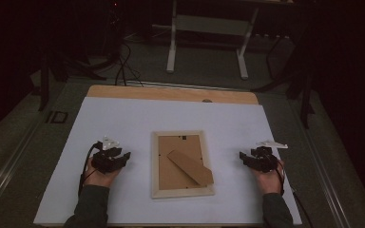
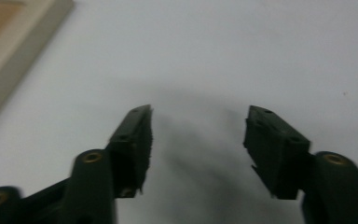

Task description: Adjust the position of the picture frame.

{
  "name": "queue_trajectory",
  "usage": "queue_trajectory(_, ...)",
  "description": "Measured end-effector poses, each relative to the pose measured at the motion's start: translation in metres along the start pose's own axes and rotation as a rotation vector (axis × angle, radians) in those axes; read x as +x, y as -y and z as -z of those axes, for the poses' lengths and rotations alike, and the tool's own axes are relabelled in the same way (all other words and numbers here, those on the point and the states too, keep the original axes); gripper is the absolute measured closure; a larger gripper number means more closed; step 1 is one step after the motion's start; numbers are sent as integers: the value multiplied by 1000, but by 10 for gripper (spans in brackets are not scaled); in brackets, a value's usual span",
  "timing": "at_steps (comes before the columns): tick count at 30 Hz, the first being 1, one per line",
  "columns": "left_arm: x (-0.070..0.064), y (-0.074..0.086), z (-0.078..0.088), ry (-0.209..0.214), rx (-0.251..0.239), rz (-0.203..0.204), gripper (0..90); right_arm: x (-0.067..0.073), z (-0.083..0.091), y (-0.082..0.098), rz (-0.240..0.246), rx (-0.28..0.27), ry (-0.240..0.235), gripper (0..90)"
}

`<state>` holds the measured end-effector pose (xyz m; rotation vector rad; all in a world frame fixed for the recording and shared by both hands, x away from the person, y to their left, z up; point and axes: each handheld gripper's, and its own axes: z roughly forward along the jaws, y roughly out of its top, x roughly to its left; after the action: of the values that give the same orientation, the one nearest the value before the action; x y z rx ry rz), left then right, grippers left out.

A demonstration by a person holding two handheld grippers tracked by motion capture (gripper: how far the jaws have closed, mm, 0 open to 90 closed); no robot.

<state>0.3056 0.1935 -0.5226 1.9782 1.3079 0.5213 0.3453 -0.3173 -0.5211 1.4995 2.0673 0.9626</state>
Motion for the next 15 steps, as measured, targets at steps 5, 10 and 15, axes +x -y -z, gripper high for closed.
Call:
queue_trajectory(5,-5,-2,2,35,3,-4,574,1,3,-1,-4,-18,-14,506)
queue_trajectory(10,-9,-1,8,64,-15,3,566,6,4,-2,8,-23,-39,554)
queue_trajectory(15,-10,-2,5,115,-3,20,624,11,5,-3,-9,-35,-143,709)
